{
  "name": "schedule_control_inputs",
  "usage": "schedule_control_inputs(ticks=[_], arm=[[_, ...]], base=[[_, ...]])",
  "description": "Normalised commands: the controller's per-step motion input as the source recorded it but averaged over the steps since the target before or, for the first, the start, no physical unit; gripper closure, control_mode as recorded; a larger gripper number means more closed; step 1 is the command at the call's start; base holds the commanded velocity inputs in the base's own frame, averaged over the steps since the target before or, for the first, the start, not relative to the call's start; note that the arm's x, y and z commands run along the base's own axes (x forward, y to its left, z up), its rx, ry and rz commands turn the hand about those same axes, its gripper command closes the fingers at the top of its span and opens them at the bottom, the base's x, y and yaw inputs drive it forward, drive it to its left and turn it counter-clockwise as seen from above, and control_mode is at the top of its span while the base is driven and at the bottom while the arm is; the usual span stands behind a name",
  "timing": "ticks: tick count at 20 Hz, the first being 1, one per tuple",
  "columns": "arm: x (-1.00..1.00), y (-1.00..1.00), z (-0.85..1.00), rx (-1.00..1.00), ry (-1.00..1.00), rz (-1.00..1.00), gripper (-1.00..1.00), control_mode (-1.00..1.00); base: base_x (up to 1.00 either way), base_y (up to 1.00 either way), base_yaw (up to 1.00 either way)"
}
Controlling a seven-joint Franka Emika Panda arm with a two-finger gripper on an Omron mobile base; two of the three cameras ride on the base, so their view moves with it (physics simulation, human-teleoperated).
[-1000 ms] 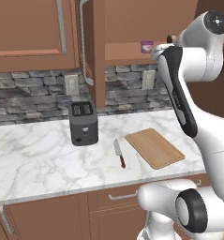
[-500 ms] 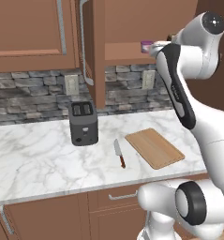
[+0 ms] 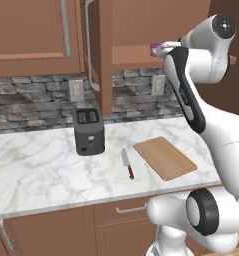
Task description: Pick the bread, place it on the cutting board, pick the jam, place it on the counter, and close the cabinet.
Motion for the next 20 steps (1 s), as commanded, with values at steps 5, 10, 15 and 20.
schedule_control_inputs(ticks=[5, 10, 15, 20], arm=[[0.24, 0.00, 0.00, 0.00, -0.06, 0.00, -1.00, -1.00], [0.26, 0.00, 0.00, 0.00, -0.03, 0.00, -1.00, -1.00], [0.17, 0.00, 0.00, 0.00, 0.00, 0.00, -1.00, -1.00], [0.21, 0.00, 0.05, 0.00, 0.00, 0.00, -1.00, -1.00]], base=[[0.00, 0.00, 0.00], [0.00, 0.00, 0.00], [0.00, 0.00, 0.00], [0.00, 0.00, 0.00]])
